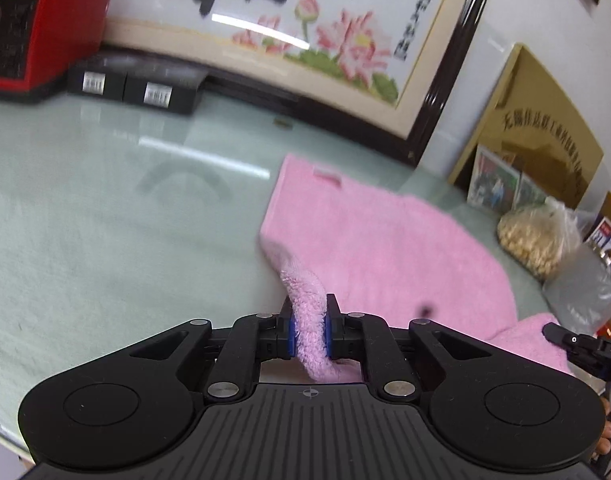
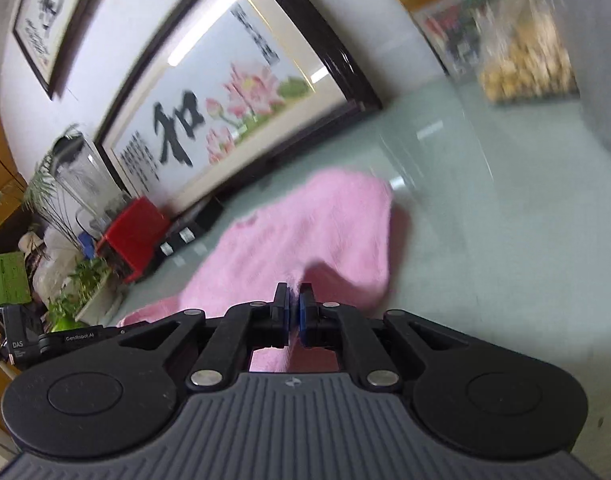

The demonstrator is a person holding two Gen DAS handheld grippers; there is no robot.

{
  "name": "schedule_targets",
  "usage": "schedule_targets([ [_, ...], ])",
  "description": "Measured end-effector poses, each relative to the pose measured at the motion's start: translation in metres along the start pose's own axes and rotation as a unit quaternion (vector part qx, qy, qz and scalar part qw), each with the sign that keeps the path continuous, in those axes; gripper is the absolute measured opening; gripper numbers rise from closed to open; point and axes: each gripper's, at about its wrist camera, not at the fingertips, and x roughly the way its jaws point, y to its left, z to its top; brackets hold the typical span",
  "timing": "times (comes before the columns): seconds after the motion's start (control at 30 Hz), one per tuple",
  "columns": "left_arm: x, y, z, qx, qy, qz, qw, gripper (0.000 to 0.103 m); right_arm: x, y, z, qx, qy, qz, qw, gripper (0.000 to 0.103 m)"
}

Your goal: Fold towel

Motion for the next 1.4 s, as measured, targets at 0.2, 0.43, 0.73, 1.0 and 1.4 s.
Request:
schedule_targets([
  [0.2,-0.022,0.006,-0.010,0.037,-0.016,-0.013,0.9991,0.018,-0.020,-0.016,-0.003,0.019,0.002,-0.004,1.000,0.025],
  [0.43,-0.053,0.026,0.012,0.025,-0.098,0.045,0.9938,0.046,-0.012,-0.032,0.039,0.028,-0.027,-0.022,0.999,0.030],
  [0.73,0.026,-0.021,0.050,0.108,-0.025,0.008,0.9938,0.060,0.086,-0.048,0.096,0.107,0.061,0.013,0.992,0.040],
  [1.0,0.087,-0.048,0.053,0.159,0.027,0.039,0.9862,0.064,0.138,-0.039,0.142,0.106,0.066,0.029,0.992,0.054],
  [1.4,0.145,-0.062,0.096,0.167,0.040,0.111,0.9789,0.080,0.148,-0.052,0.188,0.084,-0.035,0.034,0.995,0.046],
])
